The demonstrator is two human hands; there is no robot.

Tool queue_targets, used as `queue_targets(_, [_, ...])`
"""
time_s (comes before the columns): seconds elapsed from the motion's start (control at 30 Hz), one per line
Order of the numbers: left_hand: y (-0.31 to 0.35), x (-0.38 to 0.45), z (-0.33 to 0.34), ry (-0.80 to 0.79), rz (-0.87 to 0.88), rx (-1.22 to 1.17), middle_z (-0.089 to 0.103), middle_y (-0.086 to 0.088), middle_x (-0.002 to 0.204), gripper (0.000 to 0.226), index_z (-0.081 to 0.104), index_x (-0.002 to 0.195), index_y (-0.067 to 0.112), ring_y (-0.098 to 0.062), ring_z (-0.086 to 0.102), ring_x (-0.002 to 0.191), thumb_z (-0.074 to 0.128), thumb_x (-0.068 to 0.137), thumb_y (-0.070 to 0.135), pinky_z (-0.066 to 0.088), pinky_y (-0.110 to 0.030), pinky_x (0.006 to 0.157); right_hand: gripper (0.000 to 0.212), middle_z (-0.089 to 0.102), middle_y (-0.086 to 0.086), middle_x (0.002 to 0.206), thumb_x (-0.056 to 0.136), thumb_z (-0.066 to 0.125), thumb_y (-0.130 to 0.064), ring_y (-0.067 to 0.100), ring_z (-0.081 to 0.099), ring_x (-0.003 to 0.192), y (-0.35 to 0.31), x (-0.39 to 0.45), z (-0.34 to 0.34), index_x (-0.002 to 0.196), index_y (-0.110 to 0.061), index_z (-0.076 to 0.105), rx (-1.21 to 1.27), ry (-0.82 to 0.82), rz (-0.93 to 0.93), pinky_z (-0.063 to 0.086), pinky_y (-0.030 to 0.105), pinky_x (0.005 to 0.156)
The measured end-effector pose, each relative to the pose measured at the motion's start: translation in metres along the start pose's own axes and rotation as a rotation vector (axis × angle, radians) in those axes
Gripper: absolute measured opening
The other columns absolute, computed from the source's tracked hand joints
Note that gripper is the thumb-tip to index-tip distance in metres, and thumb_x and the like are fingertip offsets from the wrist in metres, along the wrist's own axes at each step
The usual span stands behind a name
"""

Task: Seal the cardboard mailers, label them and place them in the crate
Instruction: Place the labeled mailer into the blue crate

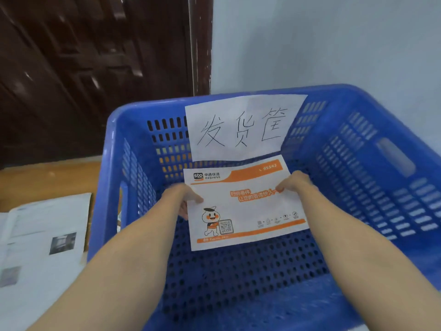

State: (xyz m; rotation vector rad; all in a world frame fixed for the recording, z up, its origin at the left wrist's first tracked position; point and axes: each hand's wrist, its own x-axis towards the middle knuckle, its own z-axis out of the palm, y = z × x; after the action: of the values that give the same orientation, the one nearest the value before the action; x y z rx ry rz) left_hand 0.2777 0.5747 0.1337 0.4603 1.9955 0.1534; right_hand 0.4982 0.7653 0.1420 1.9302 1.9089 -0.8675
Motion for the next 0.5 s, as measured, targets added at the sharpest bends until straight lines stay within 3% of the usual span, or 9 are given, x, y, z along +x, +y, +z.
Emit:
queue_targets(0.07, [-0.003, 0.015, 0.006, -0.002, -0.011, -0.024, 0.071, -0.019, 0.095, 0.045, 0.052, 0.122, 0.000, -0.022, 0.066, 0.059, 0.066, 0.091, 0.029, 0.055, -0.029, 0.052, 0.071, 0.051, 0.015, 0.130, 0.077, 0.077, -0.024, 0.033, 0.053, 0.116, -0.001, 0.012, 0.013, 0.135, -0.003, 0.041, 0.014, 0.003, 0.017, 0.046, 0.037, 0.081])
queue_targets(0.2, [-0.007, 0.034, 0.018, -0.034, -0.055, -0.102, 0.068, -0.021, 0.088, 0.039, 0.052, 0.117, -0.004, -0.025, 0.067, 0.071, 0.064, 0.092, 0.024, 0.054, -0.034, 0.052, 0.086, 0.042, 0.016, 0.139, 0.077, 0.077, -0.024, 0.034, 0.048, 0.124, 0.001, 0.032, 0.032, 0.144, -0.004, 0.026, 0.023, 0.039, 0.016, 0.047, 0.041, 0.090])
queue_targets(0.3, [-0.012, 0.047, 0.024, -0.067, -0.070, -0.188, 0.068, -0.027, 0.098, 0.034, 0.053, 0.115, -0.005, -0.036, 0.069, 0.080, 0.065, 0.091, 0.014, 0.058, -0.046, 0.070, 0.080, 0.045, 0.016, 0.136, 0.076, 0.076, -0.023, 0.032, 0.050, 0.120, 0.005, 0.043, 0.041, 0.139, -0.004, 0.031, 0.016, 0.059, 0.019, 0.050, 0.040, 0.089])
queue_targets(0.4, [-0.019, 0.056, 0.031, -0.079, -0.091, -0.213, 0.068, -0.024, 0.088, 0.037, 0.055, 0.117, -0.004, -0.036, 0.069, 0.071, 0.068, 0.087, 0.013, 0.059, -0.046, 0.066, 0.083, 0.045, 0.015, 0.136, 0.075, 0.077, -0.022, 0.032, 0.049, 0.122, 0.007, 0.048, 0.048, 0.139, -0.004, 0.028, -0.007, 0.042, 0.048, 0.049, 0.041, 0.090])
queue_targets(0.5, [-0.022, 0.061, 0.034, -0.082, -0.091, -0.223, 0.069, -0.026, 0.097, 0.035, 0.056, 0.113, -0.004, -0.037, 0.070, 0.077, 0.071, 0.086, 0.014, 0.059, -0.048, 0.072, 0.092, 0.040, 0.017, 0.142, 0.074, 0.079, -0.023, 0.033, 0.043, 0.129, 0.009, 0.053, 0.054, 0.143, -0.003, 0.022, -0.019, 0.027, 0.073, 0.046, 0.044, 0.097])
